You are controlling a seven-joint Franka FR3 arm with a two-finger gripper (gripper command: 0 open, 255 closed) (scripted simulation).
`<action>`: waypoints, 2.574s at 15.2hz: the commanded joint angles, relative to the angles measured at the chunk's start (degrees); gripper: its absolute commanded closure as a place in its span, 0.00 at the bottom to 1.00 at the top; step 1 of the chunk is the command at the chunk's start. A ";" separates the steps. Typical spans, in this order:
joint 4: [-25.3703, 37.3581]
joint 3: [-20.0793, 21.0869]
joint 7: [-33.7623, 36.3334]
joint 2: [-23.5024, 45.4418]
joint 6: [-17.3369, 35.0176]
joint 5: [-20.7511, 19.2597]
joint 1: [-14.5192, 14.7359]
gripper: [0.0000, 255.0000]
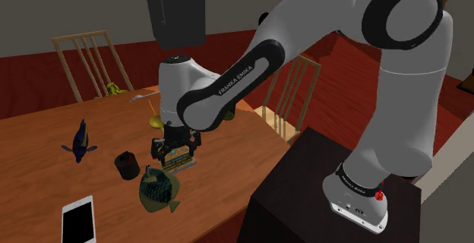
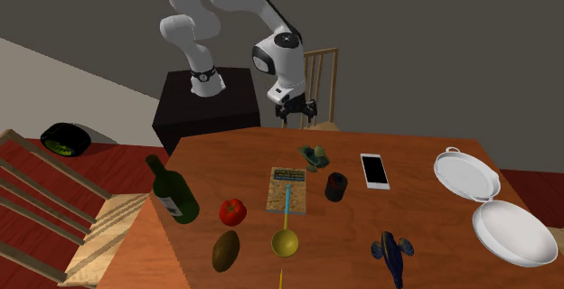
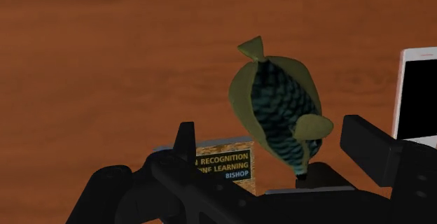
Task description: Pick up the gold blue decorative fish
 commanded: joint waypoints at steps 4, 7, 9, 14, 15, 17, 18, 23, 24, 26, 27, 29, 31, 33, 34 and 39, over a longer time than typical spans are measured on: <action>12.16 -2.35 5.34 11.75 -0.07 -2.44 4.62 0.00; 20.34 -3.58 7.72 18.63 -0.96 -3.01 7.33 0.00; 23.82 -4.02 8.52 21.36 -1.52 -3.12 8.36 0.00; 24.39 -4.62 8.35 24.12 0.64 -3.62 8.86 0.00; 24.54 -4.74 8.31 24.70 1.05 -3.72 8.97 0.00; 24.80 -4.94 8.25 25.61 1.70 -3.87 9.13 0.00; 24.81 -4.94 8.25 25.61 1.69 -3.87 9.13 0.00; 25.04 -4.96 8.20 25.78 1.63 -3.89 9.14 1.00; 25.04 -4.97 8.20 25.78 1.63 -3.89 9.14 1.00; 25.04 -4.97 8.21 25.80 1.64 -3.89 9.15 1.00; 25.04 -4.97 8.20 25.80 1.64 -3.89 9.14 1.00; 24.63 -4.82 8.29 25.03 1.29 -3.77 9.03 1.00; 24.33 -4.57 8.36 23.88 0.47 -3.58 8.82 1.00; 24.07 -4.33 8.43 22.76 -0.38 -3.38 8.62 1.00; 23.96 -4.21 8.47 22.21 -0.82 -3.27 8.52 1.00; 23.63 -3.62 8.63 19.56 -3.09 -2.75 8.04 1.00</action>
